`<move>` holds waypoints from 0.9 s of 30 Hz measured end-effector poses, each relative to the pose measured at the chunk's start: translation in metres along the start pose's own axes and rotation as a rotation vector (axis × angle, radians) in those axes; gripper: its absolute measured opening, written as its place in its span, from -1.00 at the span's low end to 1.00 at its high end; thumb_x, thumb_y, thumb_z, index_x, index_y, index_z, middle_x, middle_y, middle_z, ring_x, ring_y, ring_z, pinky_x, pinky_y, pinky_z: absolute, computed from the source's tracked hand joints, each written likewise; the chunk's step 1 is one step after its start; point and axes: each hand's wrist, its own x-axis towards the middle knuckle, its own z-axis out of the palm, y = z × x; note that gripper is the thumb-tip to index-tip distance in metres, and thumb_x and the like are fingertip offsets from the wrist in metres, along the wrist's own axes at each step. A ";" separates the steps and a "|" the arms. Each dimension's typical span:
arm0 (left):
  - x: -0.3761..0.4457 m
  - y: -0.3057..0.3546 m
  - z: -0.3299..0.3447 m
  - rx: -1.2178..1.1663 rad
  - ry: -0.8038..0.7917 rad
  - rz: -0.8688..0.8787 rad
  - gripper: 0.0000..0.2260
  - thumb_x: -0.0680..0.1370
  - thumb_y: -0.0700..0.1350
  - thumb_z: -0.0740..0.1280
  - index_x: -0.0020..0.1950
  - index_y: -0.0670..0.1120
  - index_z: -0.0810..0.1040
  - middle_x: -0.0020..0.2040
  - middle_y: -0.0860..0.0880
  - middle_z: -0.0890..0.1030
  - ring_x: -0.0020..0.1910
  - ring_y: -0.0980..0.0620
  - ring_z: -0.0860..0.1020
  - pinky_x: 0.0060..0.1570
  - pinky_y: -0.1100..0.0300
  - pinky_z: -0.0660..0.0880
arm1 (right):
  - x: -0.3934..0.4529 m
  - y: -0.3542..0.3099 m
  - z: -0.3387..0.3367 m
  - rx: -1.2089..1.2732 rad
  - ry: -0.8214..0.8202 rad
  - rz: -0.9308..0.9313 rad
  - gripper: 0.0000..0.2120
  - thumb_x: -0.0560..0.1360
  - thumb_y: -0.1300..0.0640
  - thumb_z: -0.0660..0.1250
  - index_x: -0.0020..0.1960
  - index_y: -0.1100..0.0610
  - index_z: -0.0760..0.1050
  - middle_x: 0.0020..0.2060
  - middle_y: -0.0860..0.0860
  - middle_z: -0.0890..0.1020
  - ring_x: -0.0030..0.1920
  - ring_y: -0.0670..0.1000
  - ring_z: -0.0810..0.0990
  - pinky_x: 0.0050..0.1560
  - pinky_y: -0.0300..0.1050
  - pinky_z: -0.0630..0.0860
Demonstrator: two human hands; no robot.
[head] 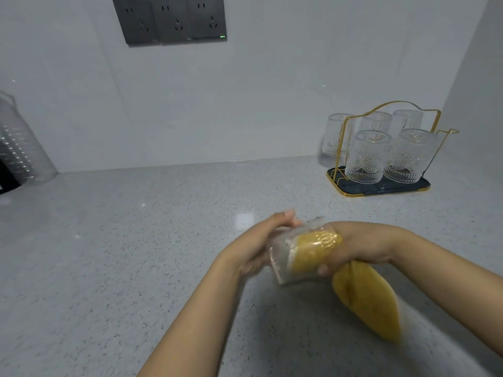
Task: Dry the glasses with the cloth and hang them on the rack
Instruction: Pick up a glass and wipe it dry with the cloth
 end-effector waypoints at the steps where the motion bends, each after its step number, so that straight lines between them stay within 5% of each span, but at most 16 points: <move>1: 0.001 -0.001 0.001 0.049 0.079 0.067 -0.56 0.44 0.23 0.33 0.17 -0.03 0.59 0.13 -0.07 0.66 0.05 -0.07 0.65 0.03 -0.01 0.61 | -0.001 0.002 -0.003 0.184 0.054 -0.024 -0.52 0.27 0.41 0.39 0.09 0.00 0.57 0.00 -0.01 0.66 0.01 -0.01 0.62 0.01 -0.18 0.54; 3: 0.002 -0.003 0.005 0.206 0.180 0.247 -0.59 0.45 0.32 0.24 0.22 0.18 0.54 0.25 0.05 0.57 0.16 0.05 0.60 0.16 0.03 0.56 | -0.001 0.006 -0.009 0.491 0.165 -0.017 -0.46 0.23 0.43 0.37 0.19 0.18 0.53 0.09 0.18 0.62 0.07 0.12 0.60 0.10 -0.06 0.54; 5: 0.001 -0.007 0.012 0.289 0.240 0.430 -0.64 0.42 0.33 0.24 0.16 0.27 0.50 0.20 0.15 0.54 0.06 0.24 0.59 0.02 0.31 0.54 | 0.000 0.007 -0.009 0.619 0.180 -0.027 -0.46 0.19 0.39 0.44 0.18 0.25 0.54 0.08 0.22 0.62 0.05 0.16 0.62 0.08 -0.03 0.56; 9: 0.006 -0.016 0.020 0.148 0.348 0.509 -0.79 0.49 0.18 0.22 -0.05 0.09 0.52 -0.13 0.15 0.60 -0.18 0.20 0.58 -0.22 0.32 0.51 | 0.004 0.001 0.004 0.570 0.174 -0.085 -0.39 -0.04 0.17 0.67 0.01 0.17 0.65 -0.04 0.16 0.66 -0.06 0.10 0.66 -0.07 -0.10 0.61; 14: 0.008 -0.016 0.017 -0.107 0.312 0.305 -0.70 0.49 0.16 0.22 -0.13 -0.03 0.61 -0.21 -0.10 0.62 -0.32 -0.02 0.59 -0.48 0.20 0.49 | 0.003 -0.009 0.016 0.332 0.224 -0.054 -0.38 0.08 0.15 0.56 0.13 0.05 0.54 0.06 0.15 0.64 0.02 0.11 0.64 -0.03 -0.10 0.59; 18: 0.007 -0.013 0.016 -0.221 0.275 -0.044 -0.66 0.54 0.14 0.26 -0.22 -0.10 0.56 -0.46 -0.04 0.57 -0.54 -0.02 0.54 -0.56 0.26 0.42 | 0.002 -0.009 0.025 -0.489 0.251 0.060 -0.62 0.27 -0.05 0.45 0.07 -0.15 0.48 -0.03 -0.10 0.60 -0.03 -0.13 0.59 0.00 -0.20 0.57; 20: 0.007 -0.016 0.016 -0.189 0.226 -0.141 -0.62 0.56 0.18 0.22 -0.14 -0.13 0.55 -0.44 -0.05 0.58 -0.53 -0.05 0.55 -0.52 0.22 0.44 | 0.001 -0.007 0.027 -0.580 0.213 0.070 -0.71 0.28 -0.07 0.39 -0.01 -0.21 0.47 -0.06 -0.14 0.57 -0.06 -0.20 0.55 -0.03 -0.30 0.54; 24: 0.011 -0.018 0.018 -0.056 0.195 0.006 -0.34 0.50 0.44 0.05 0.06 -0.09 0.60 -0.12 -0.15 0.65 -0.30 -0.10 0.64 -0.39 0.07 0.58 | -0.006 -0.008 0.012 -0.012 0.246 -0.003 -0.74 0.24 0.29 0.39 -0.13 0.03 0.63 -0.24 -0.07 0.67 -0.23 -0.14 0.63 -0.25 -0.31 0.53; 27: 0.014 -0.025 0.025 0.106 0.249 0.350 -0.57 0.50 0.39 0.10 0.25 0.24 0.43 0.17 0.02 0.54 -0.13 0.12 0.66 -0.31 0.16 0.62 | -0.008 -0.010 0.000 0.599 0.243 0.087 -0.76 0.25 0.39 0.30 -0.21 0.20 0.68 -0.30 0.11 0.68 -0.33 0.03 0.67 -0.39 -0.22 0.55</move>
